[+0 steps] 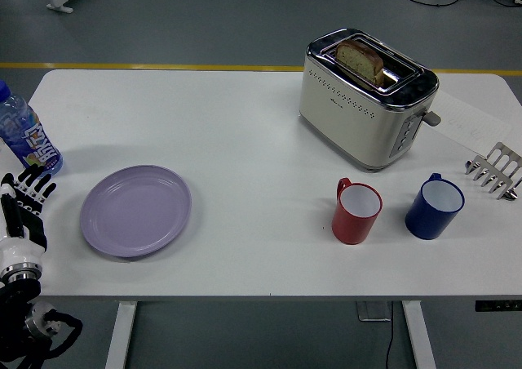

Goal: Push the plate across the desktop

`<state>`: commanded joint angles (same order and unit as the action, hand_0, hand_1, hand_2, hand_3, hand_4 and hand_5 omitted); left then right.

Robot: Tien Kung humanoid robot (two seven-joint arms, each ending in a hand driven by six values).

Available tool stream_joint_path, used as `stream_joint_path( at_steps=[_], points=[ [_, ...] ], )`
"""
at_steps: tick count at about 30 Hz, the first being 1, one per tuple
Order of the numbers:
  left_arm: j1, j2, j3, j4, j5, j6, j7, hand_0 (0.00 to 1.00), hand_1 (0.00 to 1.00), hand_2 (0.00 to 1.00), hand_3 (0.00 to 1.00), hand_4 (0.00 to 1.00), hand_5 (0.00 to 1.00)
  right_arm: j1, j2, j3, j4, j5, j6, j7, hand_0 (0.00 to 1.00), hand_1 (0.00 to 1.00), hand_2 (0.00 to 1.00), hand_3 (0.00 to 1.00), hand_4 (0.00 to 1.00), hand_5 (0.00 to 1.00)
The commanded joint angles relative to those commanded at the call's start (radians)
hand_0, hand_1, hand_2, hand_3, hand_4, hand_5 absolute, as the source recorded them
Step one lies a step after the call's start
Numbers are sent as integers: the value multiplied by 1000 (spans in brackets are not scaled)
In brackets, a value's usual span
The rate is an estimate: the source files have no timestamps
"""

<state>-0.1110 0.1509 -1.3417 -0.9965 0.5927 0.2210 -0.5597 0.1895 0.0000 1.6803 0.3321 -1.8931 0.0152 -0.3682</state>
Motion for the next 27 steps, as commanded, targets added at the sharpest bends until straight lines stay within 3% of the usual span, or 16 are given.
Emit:
stream_joint_path(
  at_steps=[11, 27],
  points=[
    [-17, -2, 102, 24, -54, 26, -37, 729, 761, 775, 682, 449, 998, -8, 0, 7, 2, -15, 5, -4, 570, 532, 613, 594, 94, 567],
    [-56, -17, 169, 42, -92, 47, -64, 728, 762, 778, 676, 425, 998, -3, 0, 8, 2, -20, 8, -5, 570, 532, 613, 595, 90, 568]
  ],
)
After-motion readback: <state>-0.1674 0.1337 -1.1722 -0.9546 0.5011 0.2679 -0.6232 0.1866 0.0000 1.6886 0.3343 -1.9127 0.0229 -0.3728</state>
